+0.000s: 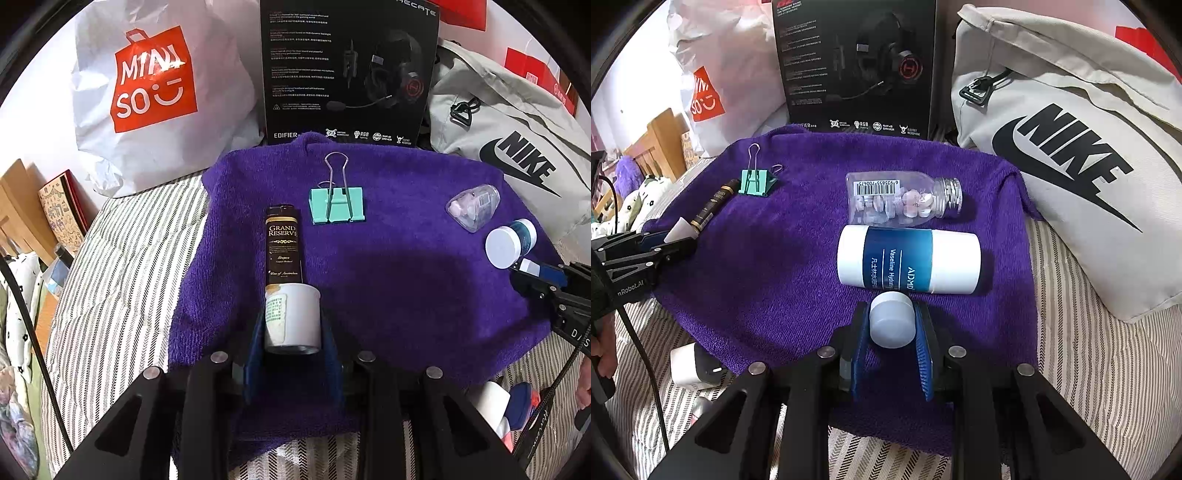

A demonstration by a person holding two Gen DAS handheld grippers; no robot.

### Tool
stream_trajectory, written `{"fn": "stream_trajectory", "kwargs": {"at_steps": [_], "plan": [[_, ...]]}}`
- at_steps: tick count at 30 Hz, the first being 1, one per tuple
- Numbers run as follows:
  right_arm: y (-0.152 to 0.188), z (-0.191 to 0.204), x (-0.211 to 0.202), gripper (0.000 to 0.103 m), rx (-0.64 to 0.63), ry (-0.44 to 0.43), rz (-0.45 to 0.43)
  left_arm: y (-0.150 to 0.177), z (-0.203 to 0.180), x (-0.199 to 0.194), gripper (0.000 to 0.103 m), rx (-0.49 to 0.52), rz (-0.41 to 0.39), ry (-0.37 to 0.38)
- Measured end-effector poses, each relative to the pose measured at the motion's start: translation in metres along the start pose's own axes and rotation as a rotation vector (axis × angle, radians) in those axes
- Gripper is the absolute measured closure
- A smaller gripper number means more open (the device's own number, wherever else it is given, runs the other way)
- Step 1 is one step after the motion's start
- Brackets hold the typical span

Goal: Organize rigid objects
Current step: 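Open the left gripper to release the cup while the right gripper releases the jar, then move both grippers back toward the remaining items on the bed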

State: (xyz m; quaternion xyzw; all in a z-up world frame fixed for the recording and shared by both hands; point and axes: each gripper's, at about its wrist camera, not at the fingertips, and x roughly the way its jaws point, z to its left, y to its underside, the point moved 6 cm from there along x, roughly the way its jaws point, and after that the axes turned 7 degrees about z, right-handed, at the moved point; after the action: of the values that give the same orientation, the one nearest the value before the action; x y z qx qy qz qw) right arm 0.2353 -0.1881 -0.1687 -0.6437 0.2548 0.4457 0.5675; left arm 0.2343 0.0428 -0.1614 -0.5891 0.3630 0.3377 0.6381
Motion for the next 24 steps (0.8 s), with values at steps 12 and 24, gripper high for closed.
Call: {"fn": "stream_trajectory", "kwargs": {"at_steps": [12,24], "plan": [[-0.001,0.001,-0.006,0.029,-0.011,0.011,-0.035,0.001,-0.007,-0.004,0.047,0.039,-0.030,-0.027],[-0.001,0.001,-0.019,0.014,-0.003,0.018,-0.046,-0.002,-0.015,-0.022,0.019,0.059,-0.065,-0.055]]}}
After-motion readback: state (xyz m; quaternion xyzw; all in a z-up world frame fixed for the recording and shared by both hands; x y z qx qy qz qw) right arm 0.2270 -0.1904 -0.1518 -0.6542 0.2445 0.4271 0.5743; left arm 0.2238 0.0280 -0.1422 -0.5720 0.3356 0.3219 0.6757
